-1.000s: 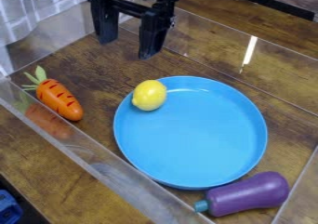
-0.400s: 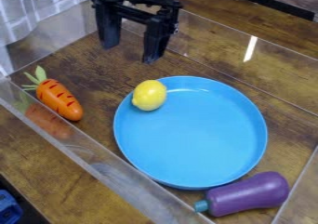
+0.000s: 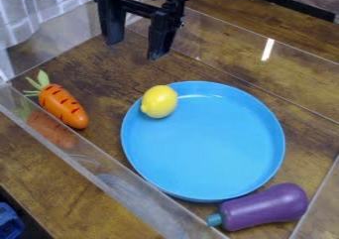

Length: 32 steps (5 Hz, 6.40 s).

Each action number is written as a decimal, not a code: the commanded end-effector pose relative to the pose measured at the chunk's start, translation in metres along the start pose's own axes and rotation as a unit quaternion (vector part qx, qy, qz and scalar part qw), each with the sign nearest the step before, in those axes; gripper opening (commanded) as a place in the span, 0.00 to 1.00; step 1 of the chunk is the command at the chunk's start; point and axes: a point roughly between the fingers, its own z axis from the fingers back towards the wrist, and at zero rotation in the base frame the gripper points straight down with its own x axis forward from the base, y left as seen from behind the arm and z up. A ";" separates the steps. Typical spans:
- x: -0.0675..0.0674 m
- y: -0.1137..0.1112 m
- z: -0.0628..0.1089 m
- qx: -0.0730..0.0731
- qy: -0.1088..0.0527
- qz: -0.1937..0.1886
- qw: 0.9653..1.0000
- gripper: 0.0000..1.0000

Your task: Remove the lemon from the blue tray and put it on the table

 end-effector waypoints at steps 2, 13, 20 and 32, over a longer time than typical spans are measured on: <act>0.010 0.006 0.007 -0.002 -0.029 -0.008 1.000 1.00; 0.031 -0.005 0.000 0.003 -0.083 -0.092 0.992 1.00; 0.026 -0.002 -0.009 -0.002 -0.064 -0.086 0.994 1.00; 0.023 0.022 0.004 0.019 -0.062 -0.004 0.998 0.00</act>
